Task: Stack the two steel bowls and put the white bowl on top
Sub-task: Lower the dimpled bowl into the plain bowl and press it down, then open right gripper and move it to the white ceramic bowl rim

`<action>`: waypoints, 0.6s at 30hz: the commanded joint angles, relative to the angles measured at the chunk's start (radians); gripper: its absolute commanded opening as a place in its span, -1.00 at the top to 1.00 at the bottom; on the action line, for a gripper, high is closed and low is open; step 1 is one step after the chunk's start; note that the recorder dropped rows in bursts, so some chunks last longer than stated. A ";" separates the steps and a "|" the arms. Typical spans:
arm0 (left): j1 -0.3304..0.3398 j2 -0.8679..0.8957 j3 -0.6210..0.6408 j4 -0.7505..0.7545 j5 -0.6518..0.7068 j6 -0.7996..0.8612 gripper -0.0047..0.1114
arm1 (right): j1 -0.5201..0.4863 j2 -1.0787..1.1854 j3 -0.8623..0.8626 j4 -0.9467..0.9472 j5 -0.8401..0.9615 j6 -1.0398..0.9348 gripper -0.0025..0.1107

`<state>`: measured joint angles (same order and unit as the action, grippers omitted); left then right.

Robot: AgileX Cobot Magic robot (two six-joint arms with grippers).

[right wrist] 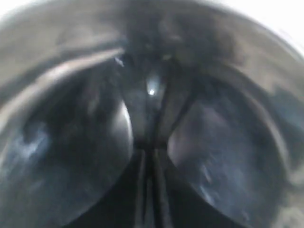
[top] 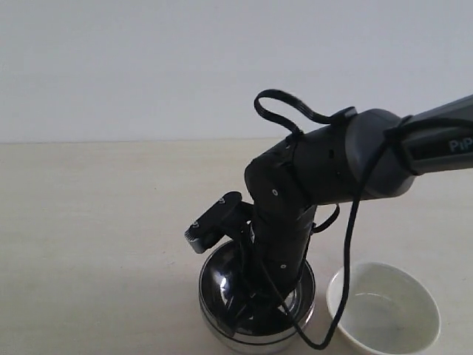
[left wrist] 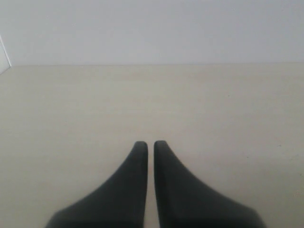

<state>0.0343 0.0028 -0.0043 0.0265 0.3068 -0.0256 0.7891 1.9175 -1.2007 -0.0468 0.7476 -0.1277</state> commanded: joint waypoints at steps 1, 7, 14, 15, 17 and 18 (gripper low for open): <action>0.003 -0.003 0.004 -0.007 0.001 -0.013 0.85 | -0.001 -0.120 0.002 -0.011 0.004 0.009 0.96; 0.003 -0.003 0.004 -0.007 0.001 -0.013 0.85 | -0.030 -0.273 0.002 -0.201 0.052 0.249 0.96; 0.003 -0.003 0.004 -0.007 0.001 -0.013 0.85 | -0.237 -0.340 0.002 -0.220 0.155 0.278 0.96; 0.003 -0.003 0.004 -0.007 0.001 -0.013 0.85 | -0.262 -0.340 0.002 -0.220 0.174 0.278 0.96; 0.003 -0.003 0.004 -0.007 0.001 -0.013 0.85 | -0.324 -0.338 0.025 -0.220 0.193 0.268 0.96; 0.003 -0.003 0.004 -0.007 0.001 -0.013 0.85 | -0.356 -0.338 0.044 -0.220 0.185 0.260 0.96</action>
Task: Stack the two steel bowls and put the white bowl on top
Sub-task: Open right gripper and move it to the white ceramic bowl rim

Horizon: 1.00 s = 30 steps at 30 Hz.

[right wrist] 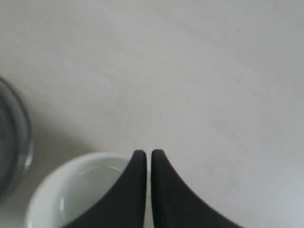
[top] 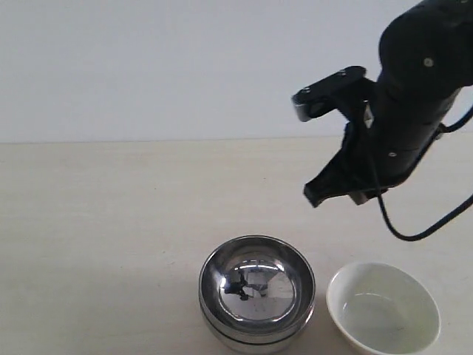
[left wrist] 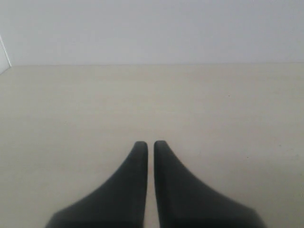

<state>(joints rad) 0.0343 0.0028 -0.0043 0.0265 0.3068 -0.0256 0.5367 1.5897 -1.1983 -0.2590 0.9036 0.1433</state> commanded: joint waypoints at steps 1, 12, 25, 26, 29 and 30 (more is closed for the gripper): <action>0.003 -0.003 0.004 -0.007 0.001 -0.013 0.85 | -0.169 -0.011 0.083 -0.006 0.006 -0.019 0.96; 0.003 -0.003 0.004 -0.007 0.001 -0.013 0.85 | -0.378 -0.011 0.265 0.366 -0.129 -0.327 0.34; 0.003 -0.003 0.004 -0.007 0.001 -0.013 0.85 | -0.378 0.098 0.338 0.455 -0.233 -0.385 0.12; 0.003 -0.003 0.004 -0.007 0.001 -0.013 0.85 | -0.378 0.110 0.338 0.463 -0.241 -0.391 0.12; 0.003 -0.003 0.004 -0.007 0.001 -0.013 0.85 | -0.378 0.147 0.338 0.496 -0.268 -0.417 0.13; 0.003 -0.003 0.004 -0.007 0.001 -0.013 0.85 | -0.378 0.159 0.338 0.498 -0.273 -0.417 0.13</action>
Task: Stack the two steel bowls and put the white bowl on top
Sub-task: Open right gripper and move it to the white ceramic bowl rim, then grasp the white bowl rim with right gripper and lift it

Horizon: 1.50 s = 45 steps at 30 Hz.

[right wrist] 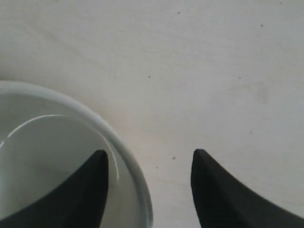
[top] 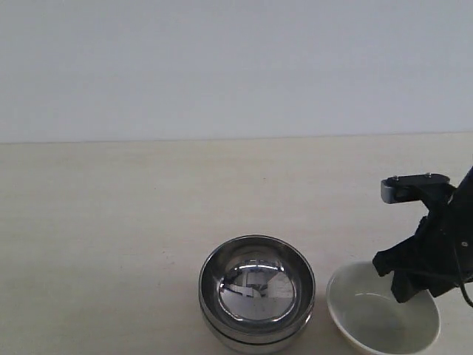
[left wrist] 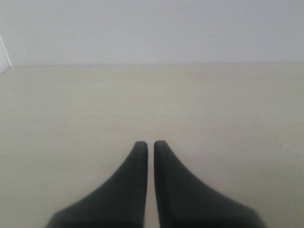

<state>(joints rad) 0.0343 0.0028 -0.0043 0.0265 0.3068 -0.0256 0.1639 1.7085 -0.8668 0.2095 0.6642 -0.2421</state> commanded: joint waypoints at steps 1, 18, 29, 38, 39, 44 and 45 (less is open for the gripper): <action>0.003 -0.003 0.004 -0.007 0.001 -0.013 0.85 | -0.005 0.051 0.006 0.029 -0.037 -0.031 0.15; 0.003 -0.003 0.004 -0.007 0.001 -0.013 0.85 | -0.005 0.037 -0.003 0.047 -0.080 -0.064 0.96; 0.003 -0.003 0.004 -0.007 0.001 -0.013 0.85 | -0.005 -0.178 -0.032 0.122 -0.051 -0.065 0.96; 0.003 -0.003 0.004 -0.007 0.001 -0.013 0.85 | 0.002 -0.238 -0.032 0.601 0.058 -0.460 0.96; 0.003 -0.003 0.004 -0.007 0.001 -0.013 0.85 | 0.016 -0.233 -0.032 0.627 0.069 -0.487 0.96; 0.003 -0.003 0.004 -0.007 0.001 -0.013 0.85 | 0.135 -0.196 -0.032 0.630 0.026 -0.493 0.96; 0.003 -0.003 0.004 -0.007 0.001 -0.013 0.85 | 0.163 -0.184 -0.032 0.630 -0.001 -0.493 0.96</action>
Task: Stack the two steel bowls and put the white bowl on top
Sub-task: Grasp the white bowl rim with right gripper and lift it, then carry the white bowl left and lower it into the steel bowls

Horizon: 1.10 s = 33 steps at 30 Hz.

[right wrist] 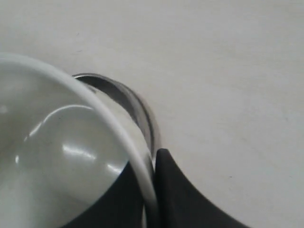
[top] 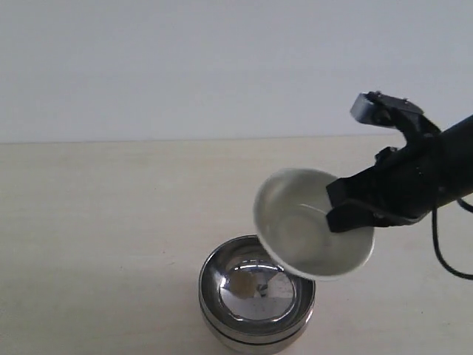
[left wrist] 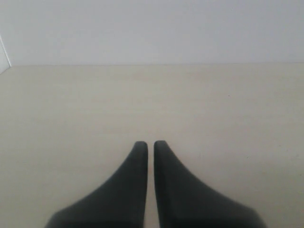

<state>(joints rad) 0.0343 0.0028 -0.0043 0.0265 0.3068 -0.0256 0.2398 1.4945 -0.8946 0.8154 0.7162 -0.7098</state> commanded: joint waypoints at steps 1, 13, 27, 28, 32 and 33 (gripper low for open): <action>0.003 -0.003 0.004 -0.007 0.001 -0.013 0.85 | 0.112 0.041 -0.005 0.024 -0.075 -0.025 0.96; 0.003 -0.003 0.004 -0.007 0.001 -0.013 0.85 | 0.211 0.162 -0.005 0.024 -0.201 -0.025 0.96; 0.003 -0.003 0.004 -0.007 0.001 -0.013 0.85 | 0.211 0.164 -0.025 0.024 -0.188 -0.032 0.79; 0.003 -0.003 0.004 -0.007 0.001 -0.013 0.85 | 0.211 0.164 -0.025 0.024 -0.186 -0.032 0.70; 0.003 -0.003 0.004 -0.007 0.001 -0.013 0.85 | 0.211 0.164 -0.025 0.024 -0.192 -0.024 0.39; 0.003 -0.003 0.004 -0.007 0.001 -0.013 0.85 | 0.211 0.164 -0.025 0.024 -0.196 -0.024 0.38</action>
<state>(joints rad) 0.0343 0.0028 -0.0043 0.0265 0.3068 -0.0256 0.4494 1.6632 -0.9141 0.8344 0.5239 -0.7311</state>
